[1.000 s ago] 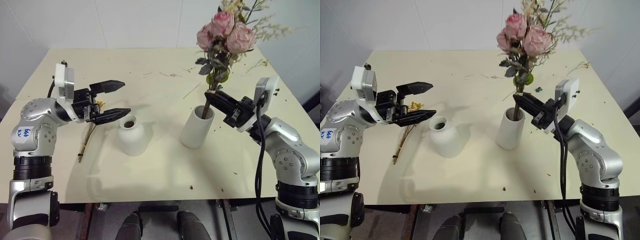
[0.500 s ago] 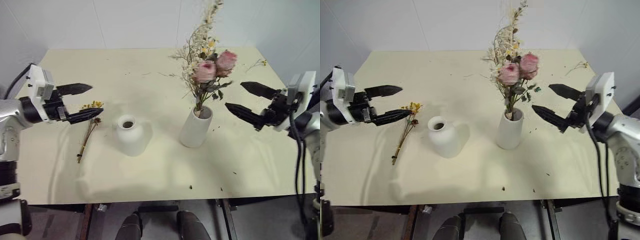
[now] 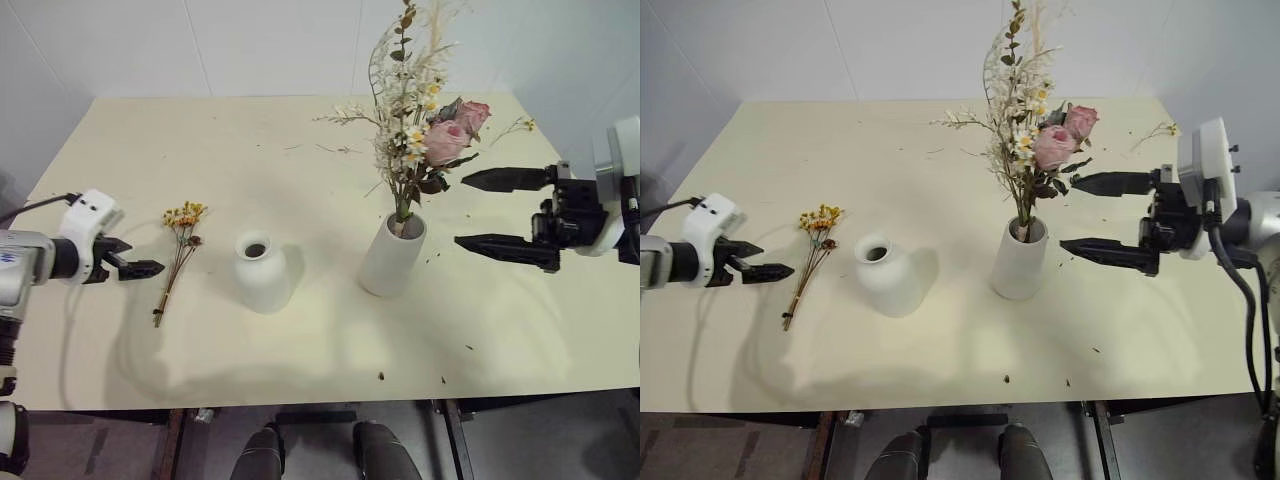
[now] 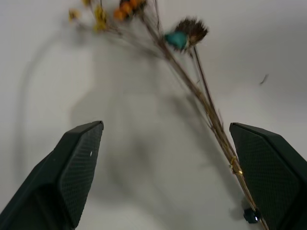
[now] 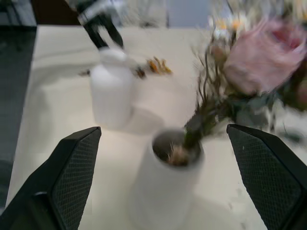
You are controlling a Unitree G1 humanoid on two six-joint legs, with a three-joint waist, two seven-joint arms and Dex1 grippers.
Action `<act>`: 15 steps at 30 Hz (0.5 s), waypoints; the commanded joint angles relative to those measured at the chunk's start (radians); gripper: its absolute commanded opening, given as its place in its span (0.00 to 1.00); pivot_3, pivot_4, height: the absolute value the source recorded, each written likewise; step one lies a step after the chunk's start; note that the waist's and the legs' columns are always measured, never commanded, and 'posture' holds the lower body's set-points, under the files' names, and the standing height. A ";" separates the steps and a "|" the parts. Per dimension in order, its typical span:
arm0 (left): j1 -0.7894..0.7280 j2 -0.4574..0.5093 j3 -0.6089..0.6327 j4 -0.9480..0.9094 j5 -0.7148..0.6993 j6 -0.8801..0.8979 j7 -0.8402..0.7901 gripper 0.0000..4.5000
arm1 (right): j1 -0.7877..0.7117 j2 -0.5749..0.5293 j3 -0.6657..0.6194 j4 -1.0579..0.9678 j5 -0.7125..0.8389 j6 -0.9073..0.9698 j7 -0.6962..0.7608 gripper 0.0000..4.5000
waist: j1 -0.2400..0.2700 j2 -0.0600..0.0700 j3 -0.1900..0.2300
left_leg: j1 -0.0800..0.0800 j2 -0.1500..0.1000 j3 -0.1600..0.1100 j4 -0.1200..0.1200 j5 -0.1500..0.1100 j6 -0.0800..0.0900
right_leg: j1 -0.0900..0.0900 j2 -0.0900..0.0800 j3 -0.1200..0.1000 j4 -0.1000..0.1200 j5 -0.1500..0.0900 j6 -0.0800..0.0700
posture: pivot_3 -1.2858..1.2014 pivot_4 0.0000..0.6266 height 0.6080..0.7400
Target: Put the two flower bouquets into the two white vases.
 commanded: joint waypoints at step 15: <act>-0.153 -0.076 -0.183 -0.025 0.064 0.202 0.025 0.64 | -0.029 0.161 0.062 -0.134 0.008 -0.011 -0.094 1.00 | 0.002 0.000 0.000 | -0.001 -0.001 -0.001 0.003 0.000 0.000 | 0.000 0.000 0.000 0.001 0.000 0.001 | 0.52 0.24 1.00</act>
